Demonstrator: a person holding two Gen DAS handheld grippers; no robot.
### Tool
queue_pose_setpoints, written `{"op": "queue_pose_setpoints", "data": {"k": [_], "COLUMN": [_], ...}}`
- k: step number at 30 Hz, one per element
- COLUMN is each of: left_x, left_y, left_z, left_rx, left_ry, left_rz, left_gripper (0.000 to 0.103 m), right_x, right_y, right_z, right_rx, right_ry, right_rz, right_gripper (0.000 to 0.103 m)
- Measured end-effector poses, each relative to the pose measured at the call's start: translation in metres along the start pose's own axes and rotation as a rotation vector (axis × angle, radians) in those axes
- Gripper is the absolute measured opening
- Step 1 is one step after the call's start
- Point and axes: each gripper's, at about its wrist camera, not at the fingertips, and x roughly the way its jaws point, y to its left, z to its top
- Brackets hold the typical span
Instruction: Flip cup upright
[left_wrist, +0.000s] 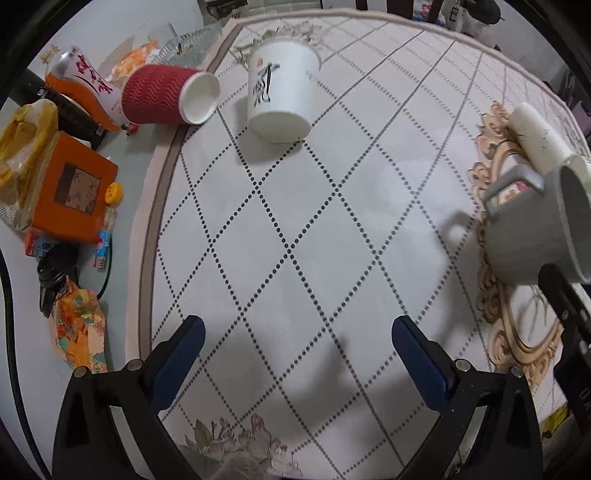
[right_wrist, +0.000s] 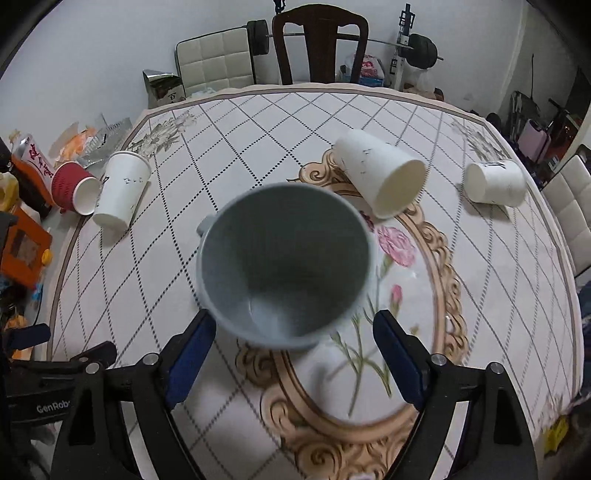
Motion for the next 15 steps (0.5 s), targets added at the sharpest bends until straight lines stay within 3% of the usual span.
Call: {"op": "queue_pose_setpoints", "data": {"k": [5,7,15], "left_x": [-0.034,-0.055,-0.146], "left_y": [-0.006,-0.007,-0.011], "left_z": [-0.014,-0.022,-0.050], "left_rx": [0.011,0.004,-0.019], "left_ry": [-0.041,-0.066,-0.195], "left_rz": [-0.016,-0.023,-0.036], "left_gripper": [0.103,0.103,0.103], "right_x": [-0.040,-0.058,-0.151], "right_y": [-0.009,-0.015,-0.036], "right_z": [-0.008,-0.007,-0.004], "right_rx": [-0.007,-0.001,0.010], "right_ry": [-0.004,-0.014,-0.071], "right_rz": [-0.016,-0.029,-0.095], "right_gripper": [0.095,0.102,0.103]}}
